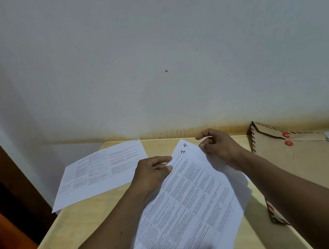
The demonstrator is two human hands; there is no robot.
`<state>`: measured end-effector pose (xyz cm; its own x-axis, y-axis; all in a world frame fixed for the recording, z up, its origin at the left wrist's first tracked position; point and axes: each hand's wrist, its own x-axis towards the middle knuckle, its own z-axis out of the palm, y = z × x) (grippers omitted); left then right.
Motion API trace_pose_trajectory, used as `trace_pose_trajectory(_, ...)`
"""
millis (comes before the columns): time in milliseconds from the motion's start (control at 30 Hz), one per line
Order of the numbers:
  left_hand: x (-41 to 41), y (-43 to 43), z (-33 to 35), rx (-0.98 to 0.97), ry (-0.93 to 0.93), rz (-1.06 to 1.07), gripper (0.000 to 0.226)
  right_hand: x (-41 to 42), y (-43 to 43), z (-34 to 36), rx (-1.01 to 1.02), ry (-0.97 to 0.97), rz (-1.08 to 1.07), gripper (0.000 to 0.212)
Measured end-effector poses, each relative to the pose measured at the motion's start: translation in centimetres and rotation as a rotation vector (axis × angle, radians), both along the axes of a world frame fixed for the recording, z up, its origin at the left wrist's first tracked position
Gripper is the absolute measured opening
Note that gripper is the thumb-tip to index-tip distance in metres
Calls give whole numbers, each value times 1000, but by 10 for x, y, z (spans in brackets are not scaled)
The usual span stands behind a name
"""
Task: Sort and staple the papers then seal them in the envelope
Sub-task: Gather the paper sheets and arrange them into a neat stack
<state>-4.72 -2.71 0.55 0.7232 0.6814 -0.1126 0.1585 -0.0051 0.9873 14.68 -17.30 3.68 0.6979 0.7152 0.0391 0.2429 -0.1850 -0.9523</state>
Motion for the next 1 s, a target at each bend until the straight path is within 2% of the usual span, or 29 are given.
trace_pose_trajectory(133,4,0,5,66,0,40,23,0,-3,0,5,-9,-38,35)
trace_pose_trajectory(300,7,-1,7,209,19,143,22,-13,-9,-2,0,43,-14,21)
trace_pose_trajectory(433,3,-4,11,311,73,117,24,-33,-13,-4,80,123,12,19)
trace_pose_trajectory(500,1,-5,11,327,87,99,25,-35,-14,-6,67,83,16,19)
trace_pose_trajectory(567,-1,-7,11,326,110,87,24,-37,-15,-7,34,14,22,17)
trace_pose_trajectory(733,-4,-6,11,249,156,70,20,-41,-13,-12,35,-18,-24,19)
trace_pose_trajectory(833,-5,-2,7,215,135,49,22,-40,-10,-18,-40,-75,-31,18)
trace_pose_trajectory(1000,-5,2,8,170,106,20,22,-38,-8,-21,-55,-54,-38,21)
